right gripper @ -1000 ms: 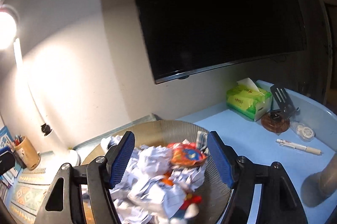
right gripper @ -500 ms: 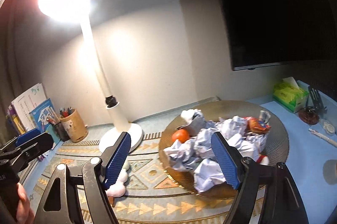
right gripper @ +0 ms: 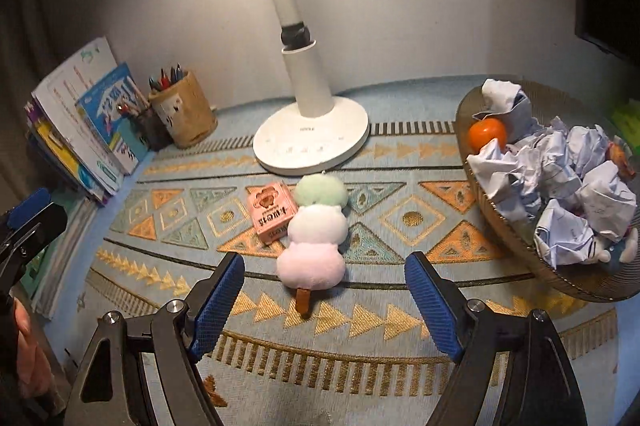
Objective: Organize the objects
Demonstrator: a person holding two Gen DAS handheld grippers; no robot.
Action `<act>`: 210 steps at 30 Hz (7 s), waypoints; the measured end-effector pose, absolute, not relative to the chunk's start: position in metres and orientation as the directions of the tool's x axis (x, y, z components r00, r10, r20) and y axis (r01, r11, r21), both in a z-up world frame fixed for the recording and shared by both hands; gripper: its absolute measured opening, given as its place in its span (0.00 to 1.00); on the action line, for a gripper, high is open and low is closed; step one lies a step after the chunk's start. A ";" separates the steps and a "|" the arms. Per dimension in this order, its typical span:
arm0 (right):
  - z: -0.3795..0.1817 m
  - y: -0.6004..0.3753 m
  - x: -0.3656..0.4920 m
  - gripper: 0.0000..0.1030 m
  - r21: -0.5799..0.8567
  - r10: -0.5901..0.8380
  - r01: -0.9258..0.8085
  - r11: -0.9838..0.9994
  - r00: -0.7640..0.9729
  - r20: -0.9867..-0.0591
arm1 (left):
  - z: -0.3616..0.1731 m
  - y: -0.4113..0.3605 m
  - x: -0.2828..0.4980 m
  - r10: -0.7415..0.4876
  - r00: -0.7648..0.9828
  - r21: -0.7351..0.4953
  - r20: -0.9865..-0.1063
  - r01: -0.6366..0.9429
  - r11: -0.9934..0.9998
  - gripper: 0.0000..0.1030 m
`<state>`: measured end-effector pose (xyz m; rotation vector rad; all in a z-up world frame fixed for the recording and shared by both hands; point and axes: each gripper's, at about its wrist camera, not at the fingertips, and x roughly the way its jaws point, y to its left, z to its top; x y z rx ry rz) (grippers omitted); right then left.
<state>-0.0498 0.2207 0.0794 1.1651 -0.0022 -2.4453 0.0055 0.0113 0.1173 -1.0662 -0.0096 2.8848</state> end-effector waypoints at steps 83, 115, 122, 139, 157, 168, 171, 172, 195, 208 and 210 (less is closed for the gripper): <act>0.043 0.206 -0.071 0.46 0.062 -0.312 0.373 -0.926 -0.660 -0.684 | 0.041 0.069 -0.104 0.096 -0.672 -0.092 -0.734 -0.041 -0.995 0.38; 0.201 0.441 -0.062 0.46 0.228 -0.179 0.092 -0.969 -0.900 -0.396 | 0.153 0.245 -0.091 0.413 -0.736 -0.189 -0.536 -0.373 -0.909 0.38; 0.165 0.457 -0.117 0.46 0.295 -0.203 0.062 -0.953 -0.855 -0.477 | 0.129 0.275 -0.118 0.461 -0.711 -0.214 -0.532 -0.414 -0.885 0.38; 0.126 0.465 -0.147 0.47 0.296 -0.191 0.045 -0.954 -0.852 -0.487 | 0.086 0.298 -0.136 0.439 -0.682 -0.161 -0.585 -0.433 -0.887 0.38; 0.114 0.472 -0.145 0.82 0.365 -0.220 0.039 -0.930 -0.855 -0.470 | 0.093 0.288 -0.129 0.472 -0.694 -0.186 -0.543 -0.449 -0.874 0.91; 0.129 0.476 -0.118 0.91 0.392 -0.248 0.113 -0.913 -0.917 -0.312 | 0.101 0.274 -0.125 0.474 -0.690 -0.210 -0.547 -0.436 -0.875 0.91; 0.134 0.485 -0.106 1.00 0.399 -0.197 0.086 -0.913 -0.949 -0.245 | 0.111 0.263 -0.113 0.454 -0.708 -0.192 -0.541 -0.422 -0.886 0.91; 0.133 0.487 -0.107 1.00 0.401 -0.196 0.082 -0.912 -0.947 -0.253 | 0.113 0.257 -0.108 0.448 -0.714 -0.193 -0.538 -0.413 -0.890 0.91; 0.136 0.381 -0.021 1.00 0.320 -0.298 0.175 -0.931 -0.871 -0.391 | 0.124 0.051 0.021 0.141 -0.836 -0.116 -0.530 -0.094 -0.989 0.93; 0.088 0.227 0.010 1.00 0.179 -0.369 0.325 -0.929 -0.752 -0.546 | 0.061 0.010 0.028 0.043 -0.820 -0.098 -0.571 0.016 -0.995 0.95; 0.079 0.215 0.010 1.00 0.151 -0.362 0.339 -0.929 -0.743 -0.563 | 0.056 0.006 0.029 0.047 -0.837 -0.116 -0.546 0.020 -0.993 0.95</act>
